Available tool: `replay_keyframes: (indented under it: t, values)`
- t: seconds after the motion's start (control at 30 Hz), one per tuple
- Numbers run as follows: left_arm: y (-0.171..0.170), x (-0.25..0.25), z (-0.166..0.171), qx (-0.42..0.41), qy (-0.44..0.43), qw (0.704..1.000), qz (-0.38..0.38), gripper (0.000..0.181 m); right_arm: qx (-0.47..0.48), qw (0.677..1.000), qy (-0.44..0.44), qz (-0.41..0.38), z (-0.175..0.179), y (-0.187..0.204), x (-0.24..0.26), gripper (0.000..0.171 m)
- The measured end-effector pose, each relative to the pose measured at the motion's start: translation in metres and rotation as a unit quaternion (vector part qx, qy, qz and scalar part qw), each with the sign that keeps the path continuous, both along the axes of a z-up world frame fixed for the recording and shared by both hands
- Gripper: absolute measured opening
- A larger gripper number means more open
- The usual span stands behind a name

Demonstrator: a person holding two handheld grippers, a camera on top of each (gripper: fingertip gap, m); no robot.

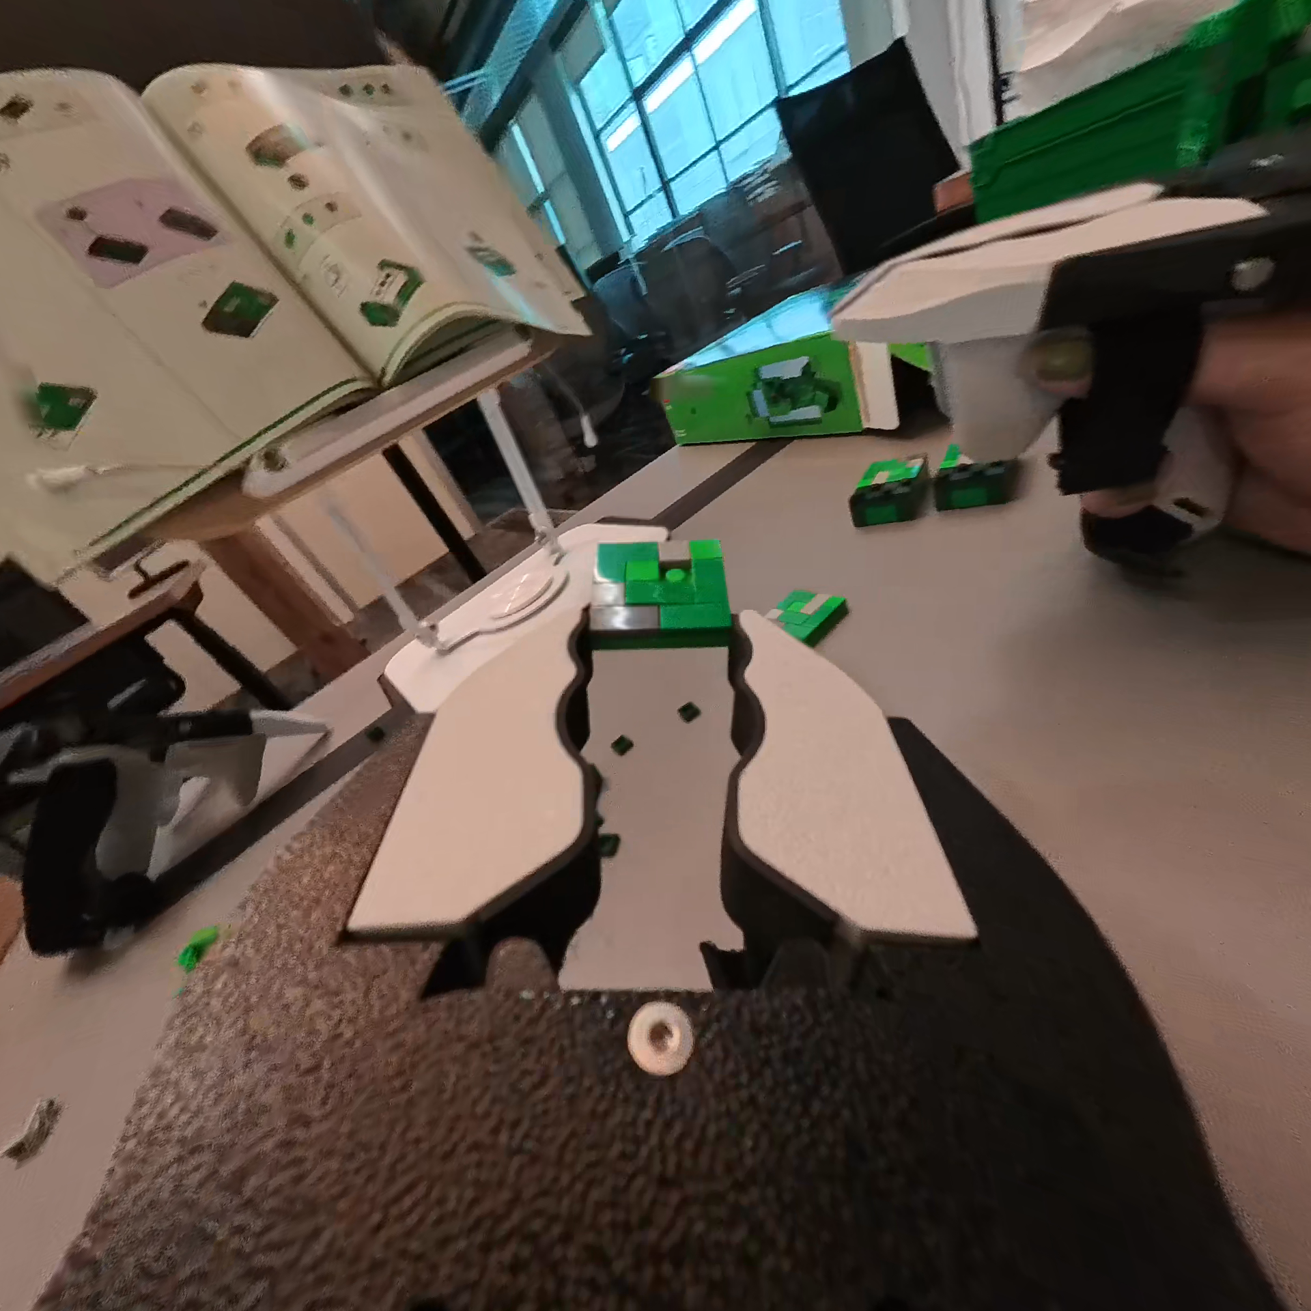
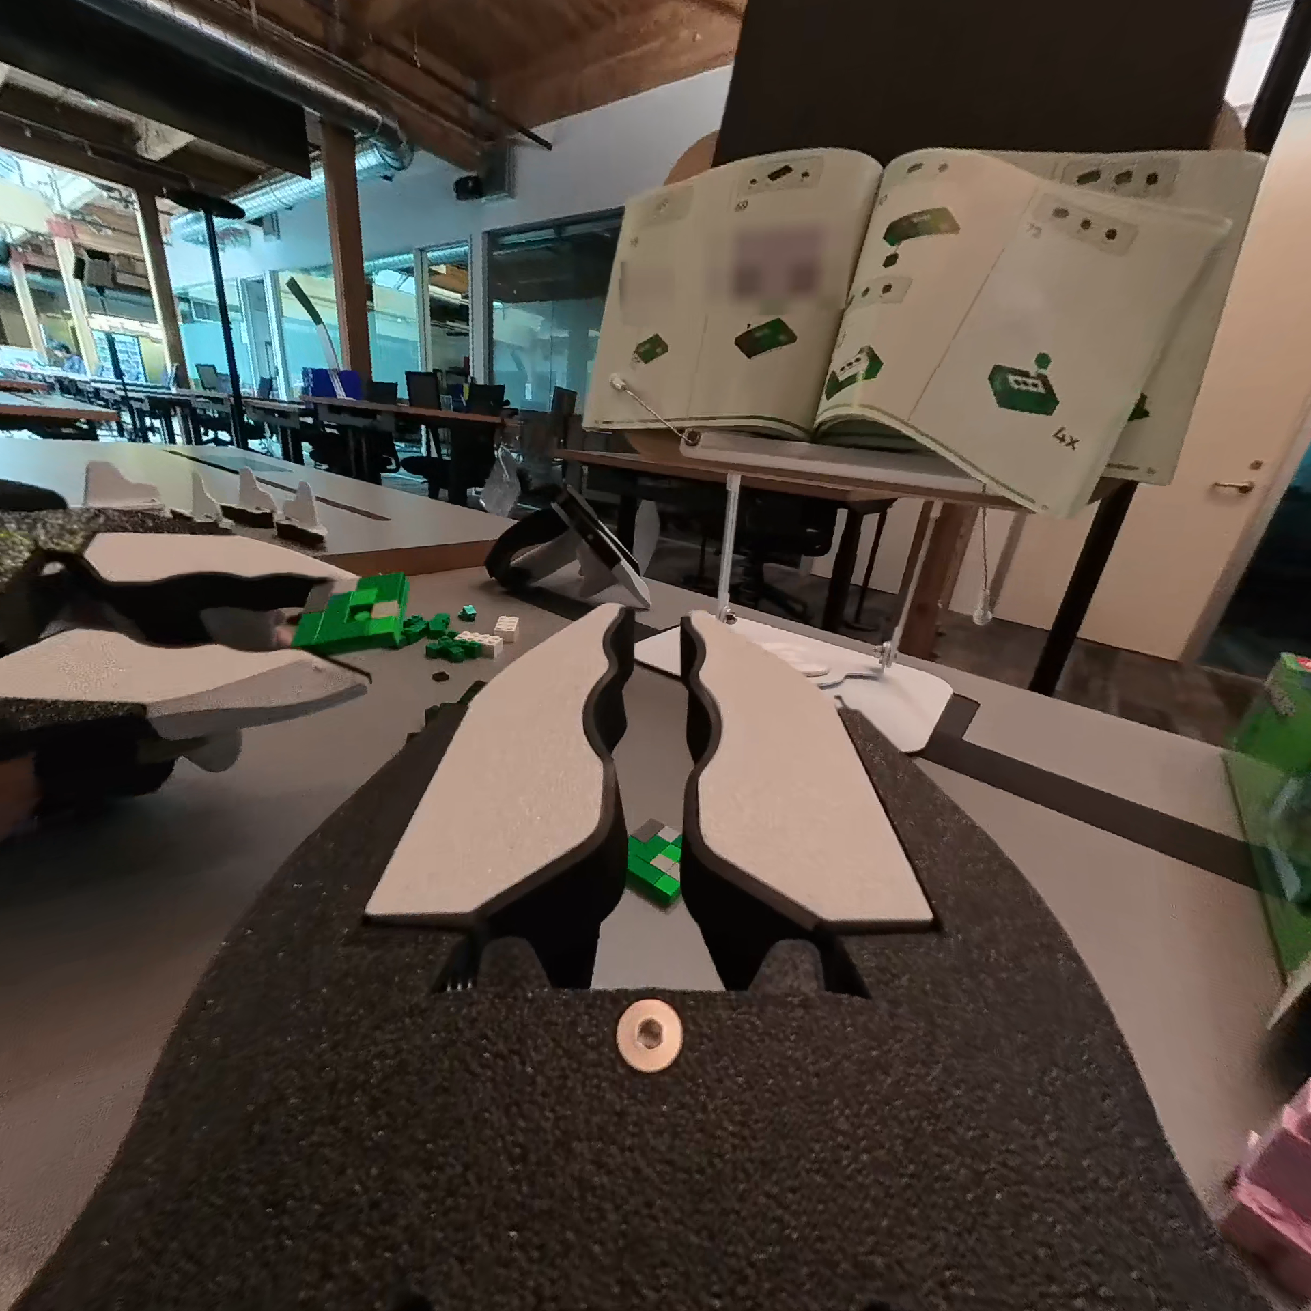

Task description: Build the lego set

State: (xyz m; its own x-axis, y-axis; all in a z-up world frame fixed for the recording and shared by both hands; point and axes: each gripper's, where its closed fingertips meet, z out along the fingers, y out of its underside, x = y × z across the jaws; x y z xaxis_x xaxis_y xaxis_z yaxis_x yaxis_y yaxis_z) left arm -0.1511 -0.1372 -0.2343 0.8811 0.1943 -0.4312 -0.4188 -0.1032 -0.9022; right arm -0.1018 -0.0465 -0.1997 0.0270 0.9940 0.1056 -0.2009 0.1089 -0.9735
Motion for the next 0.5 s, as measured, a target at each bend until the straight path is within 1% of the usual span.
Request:
replay_keyframes:
  t: [0.07,0.13,0.27,0.37,0.5]
  values:
    - [0.004,0.008,-0.003,-0.012,0.042,0.999,-0.012,0.036,0.011,1.0,-0.003,-0.001,-0.001,-0.001,0.0,0.011]
    - [0.007,0.01,-0.008,-0.032,0.076,0.997,-0.005,0.036,0.015,1.0,-0.008,-0.004,-0.003,-0.001,0.0,0.011]
    - [0.012,0.015,-0.018,-0.069,0.121,0.99,0.002,0.036,-0.002,1.0,-0.012,-0.01,-0.005,0.006,0.002,0.011]
    - [0.013,0.015,-0.022,-0.081,0.128,0.988,0.004,0.036,-0.007,1.0,-0.011,-0.014,-0.004,0.009,0.006,0.011]
    - [0.011,0.011,-0.021,-0.073,0.103,0.992,0.006,0.036,-0.007,1.0,-0.012,-0.016,-0.005,0.011,0.013,0.011]
